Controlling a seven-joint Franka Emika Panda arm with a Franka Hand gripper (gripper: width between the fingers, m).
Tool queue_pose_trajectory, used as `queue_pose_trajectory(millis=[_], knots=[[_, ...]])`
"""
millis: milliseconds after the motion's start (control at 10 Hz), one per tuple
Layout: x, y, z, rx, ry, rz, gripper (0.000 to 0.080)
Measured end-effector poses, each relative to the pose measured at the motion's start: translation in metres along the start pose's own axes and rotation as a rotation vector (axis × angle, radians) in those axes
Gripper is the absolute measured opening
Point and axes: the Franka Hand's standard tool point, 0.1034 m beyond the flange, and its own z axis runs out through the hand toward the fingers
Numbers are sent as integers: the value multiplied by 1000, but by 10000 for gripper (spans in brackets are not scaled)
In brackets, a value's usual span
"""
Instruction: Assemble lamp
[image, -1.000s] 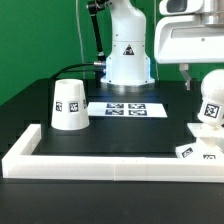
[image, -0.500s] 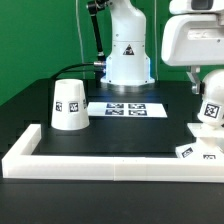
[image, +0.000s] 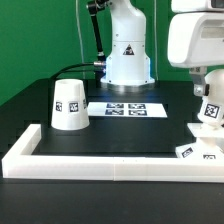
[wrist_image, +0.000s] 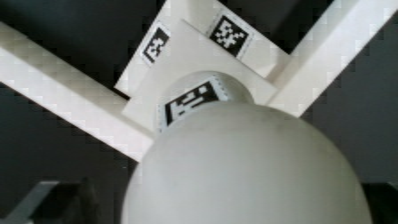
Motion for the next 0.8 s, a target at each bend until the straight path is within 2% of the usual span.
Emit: queue_pose_trajectory(millis=[100,400,500,800], knots=[[-2,3,0,-1,0,-100,698],[-3,6,0,-1,0,-146,698],[-3,6,0,-1,0,-146,574],[-3,6,0,-1,0,-132,577]])
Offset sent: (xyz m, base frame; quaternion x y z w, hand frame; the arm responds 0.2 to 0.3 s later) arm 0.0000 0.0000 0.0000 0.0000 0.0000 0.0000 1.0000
